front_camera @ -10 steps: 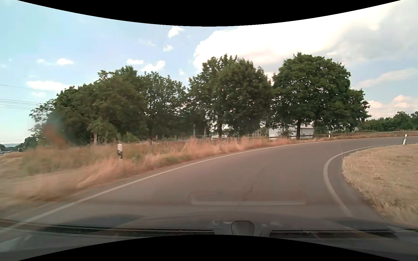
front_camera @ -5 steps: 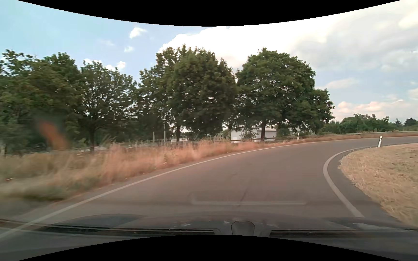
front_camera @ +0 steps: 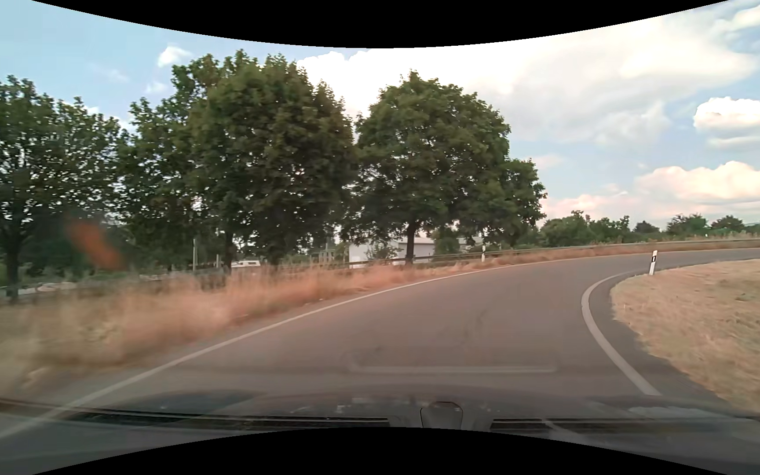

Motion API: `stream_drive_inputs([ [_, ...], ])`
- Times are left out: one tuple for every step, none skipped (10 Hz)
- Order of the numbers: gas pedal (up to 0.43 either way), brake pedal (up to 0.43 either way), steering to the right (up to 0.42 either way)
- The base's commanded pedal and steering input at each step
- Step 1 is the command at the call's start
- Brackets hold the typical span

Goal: Follow the waypoints while adhering to traffic rules and regulations

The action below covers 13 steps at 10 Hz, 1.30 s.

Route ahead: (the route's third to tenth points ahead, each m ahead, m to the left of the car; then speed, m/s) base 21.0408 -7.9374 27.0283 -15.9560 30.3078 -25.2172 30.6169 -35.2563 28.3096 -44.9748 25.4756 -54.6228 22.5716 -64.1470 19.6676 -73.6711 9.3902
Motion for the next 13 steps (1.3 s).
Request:
stream_drive_inputs([
  [0.130,0.000,0.165],
  [0.130,0.000,0.166],
  [0.130,0.000,0.165],
  [0.138,0.000,0.164],
  [0.138,0.000,0.162],
  [0.150,0.000,0.160],
  [0.157,0.000,0.159],
  [0.157,0.000,0.158],
  [0.169,0.000,0.157],
  [0.177,0.000,0.155],
  [0.177,0.000,0.154],
  [0.177,0.000,0.155],
  [0.177,0.000,0.156],
])
